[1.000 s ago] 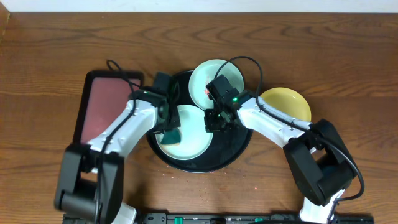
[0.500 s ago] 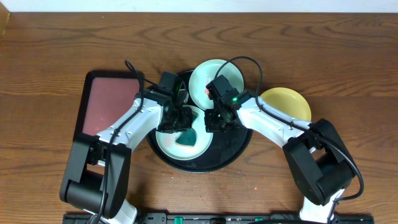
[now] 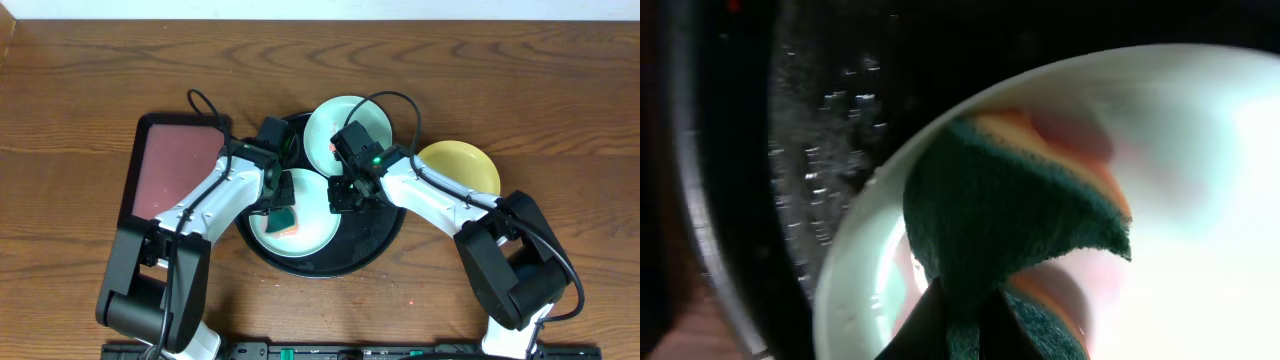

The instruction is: Clean dirty plates on tray and stack at the side

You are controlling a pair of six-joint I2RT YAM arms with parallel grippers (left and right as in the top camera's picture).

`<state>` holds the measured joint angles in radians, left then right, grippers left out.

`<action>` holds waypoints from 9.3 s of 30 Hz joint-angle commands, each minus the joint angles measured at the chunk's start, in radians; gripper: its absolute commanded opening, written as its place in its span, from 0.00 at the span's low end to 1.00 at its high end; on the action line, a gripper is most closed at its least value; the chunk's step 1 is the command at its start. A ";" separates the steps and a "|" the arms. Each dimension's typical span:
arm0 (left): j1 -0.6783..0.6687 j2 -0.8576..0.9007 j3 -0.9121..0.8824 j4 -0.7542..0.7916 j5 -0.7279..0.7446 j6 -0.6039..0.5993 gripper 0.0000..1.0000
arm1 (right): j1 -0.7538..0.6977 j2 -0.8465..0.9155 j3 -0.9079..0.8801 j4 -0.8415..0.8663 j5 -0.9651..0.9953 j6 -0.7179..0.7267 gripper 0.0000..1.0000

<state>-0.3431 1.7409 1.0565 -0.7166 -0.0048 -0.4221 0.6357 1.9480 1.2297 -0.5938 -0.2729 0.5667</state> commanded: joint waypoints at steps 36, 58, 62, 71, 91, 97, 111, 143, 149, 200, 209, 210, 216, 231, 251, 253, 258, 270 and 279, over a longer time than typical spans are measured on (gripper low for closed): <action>0.445 -0.168 0.290 -0.169 -0.030 0.100 0.08 | 0.101 -0.275 0.097 -0.105 0.497 -0.306 0.01; 0.445 -0.168 0.289 -0.184 -0.030 0.100 0.07 | 0.510 -0.329 0.097 0.073 1.505 -0.541 0.01; 0.445 -0.168 0.289 -0.187 -0.030 0.100 0.07 | 0.539 -0.329 0.097 0.140 1.585 -0.607 0.01; 0.445 -0.168 0.289 -0.189 -0.030 0.100 0.07 | 0.550 -0.332 0.097 0.193 1.615 -0.636 0.01; 0.445 -0.168 0.289 -0.190 -0.030 0.100 0.08 | 0.185 -0.354 0.097 -0.102 0.362 -0.282 0.01; 0.445 -0.168 0.289 -0.192 -0.030 0.100 0.07 | -0.014 -0.388 0.097 -0.121 0.087 -0.282 0.01; 0.445 -0.168 0.289 -0.196 -0.029 0.100 0.08 | -0.587 -0.420 0.094 -0.464 0.268 -0.268 0.01; 0.445 -0.168 0.289 -0.196 -0.029 0.100 0.07 | -0.559 -0.355 -0.014 -0.129 0.080 -0.294 0.36; 0.445 -0.168 0.289 -0.196 -0.029 0.100 0.07 | -0.473 -0.140 0.243 -0.196 0.021 -0.333 0.44; 0.425 -0.168 0.289 -0.214 -0.028 0.116 0.07 | -0.213 0.334 0.632 -0.488 -0.100 -0.415 0.01; 0.310 -0.156 0.288 -0.218 0.069 0.138 0.07 | -0.182 0.344 0.598 -0.439 -0.090 -0.381 0.01; 0.293 -0.151 0.288 -0.218 0.069 0.138 0.07 | -0.179 0.348 0.592 -0.431 -0.090 -0.386 0.01; 0.204 -0.096 0.287 -0.206 0.069 0.167 0.07 | -0.170 0.376 0.565 -0.418 -0.091 -0.438 0.01; 0.071 0.132 0.287 -0.043 0.140 0.336 0.07 | -0.169 0.390 0.562 -0.416 -0.106 -0.464 0.01; 0.019 0.225 0.287 0.016 0.453 0.336 0.07 | -0.169 0.390 0.562 -0.412 -0.106 -0.463 0.01; 0.007 0.226 0.287 0.034 0.430 0.335 0.08 | -0.169 0.390 0.562 -0.412 -0.106 -0.463 0.01; 0.006 0.227 0.287 0.057 0.179 0.230 0.07 | -0.169 0.390 0.562 -0.412 -0.106 -0.463 0.01; 0.006 0.227 0.287 0.002 -0.266 0.083 0.07 | -0.169 0.390 0.562 -0.412 -0.106 -0.463 0.01; -0.043 0.227 0.287 -0.049 0.203 0.267 0.08 | -0.169 0.390 0.562 -0.412 -0.106 -0.463 0.01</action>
<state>-0.3714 1.9560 1.3418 -0.7376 -0.0261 -0.2634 0.4561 2.3104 1.8030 -1.0008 -0.3782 0.1211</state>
